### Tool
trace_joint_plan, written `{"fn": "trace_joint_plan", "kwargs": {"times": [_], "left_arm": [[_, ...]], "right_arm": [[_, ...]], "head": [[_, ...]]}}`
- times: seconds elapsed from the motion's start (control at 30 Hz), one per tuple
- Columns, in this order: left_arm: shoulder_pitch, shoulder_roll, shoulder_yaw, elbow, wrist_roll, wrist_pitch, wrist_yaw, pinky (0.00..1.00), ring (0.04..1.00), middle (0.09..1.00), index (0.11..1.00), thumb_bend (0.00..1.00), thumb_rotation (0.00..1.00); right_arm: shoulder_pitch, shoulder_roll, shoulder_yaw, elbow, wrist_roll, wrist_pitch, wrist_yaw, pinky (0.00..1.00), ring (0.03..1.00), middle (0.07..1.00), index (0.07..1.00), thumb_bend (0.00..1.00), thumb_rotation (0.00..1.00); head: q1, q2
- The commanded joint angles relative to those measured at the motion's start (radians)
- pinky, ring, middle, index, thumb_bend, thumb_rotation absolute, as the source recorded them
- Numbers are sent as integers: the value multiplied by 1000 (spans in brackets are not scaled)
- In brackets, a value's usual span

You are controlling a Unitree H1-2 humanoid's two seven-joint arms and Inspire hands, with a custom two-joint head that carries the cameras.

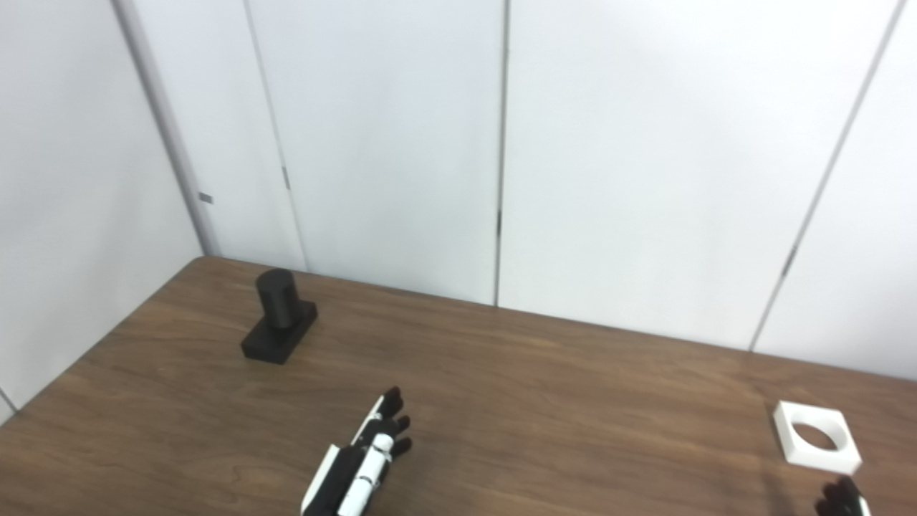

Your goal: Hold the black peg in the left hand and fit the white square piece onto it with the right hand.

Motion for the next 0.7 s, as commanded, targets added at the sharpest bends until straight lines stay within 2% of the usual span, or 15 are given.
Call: {"fn": "trace_joint_plan", "kwargs": {"times": [0.0, 0.2, 0.3, 0.33, 0.37, 0.43, 0.5, 0.57, 0.67], "left_arm": [[68, -37, -16, 0, 1, 3, -5, 933, 985, 1000, 999, 410, 797], [64, -5, -28, 3, 53, -3, -6, 922, 978, 1000, 1000, 393, 755], [69, 10, -30, -19, 118, 18, 5, 913, 966, 998, 998, 436, 553], [74, 5, -22, -40, 135, 30, 14, 913, 962, 996, 997, 448, 509], [77, 1, -16, -54, 147, 40, 19, 908, 954, 984, 990, 472, 403], [75, -10, 1, -93, 182, 63, 39, 897, 944, 969, 980, 502, 289], [65, -5, 15, -133, 244, 87, 60, 842, 919, 942, 957, 552, 184], [52, 10, 26, -166, 304, 109, 70, 806, 892, 921, 941, 561, 177], [28, 41, 55, -222, 348, 158, 52, 801, 876, 906, 931, 544, 261]], "right_arm": [[28, 16, -7, 66, 8, -23, 3, 1000, 1000, 968, 1000, 629, 1000], [33, 23, -7, 66, 10, -28, 10, 1000, 989, 954, 1000, 645, 1000], [37, 29, -9, 55, 11, -17, 5, 1000, 992, 947, 994, 670, 1000], [38, 30, -12, 54, 11, -15, 3, 1000, 993, 946, 993, 675, 1000], [38, 30, -14, 53, 10, -14, 2, 1000, 997, 951, 997, 679, 1000], [36, 22, -13, 58, 15, -21, 14, 1000, 1000, 968, 1000, 688, 1000], [35, 16, -11, 60, 18, -20, 23, 1000, 1000, 994, 1000, 725, 1000], [35, 18, -10, 57, 14, -19, 20, 1000, 1000, 999, 1000, 735, 1000], [36, 21, -9, 58, -4, -19, 10, 1000, 1000, 998, 1000, 751, 1000]], "head": [[-11, 6], [-31, 11], [-40, 16], [-43, 19], [-43, 19], [-43, 19], [-44, 24], [-49, 24], [-44, 22]]}}
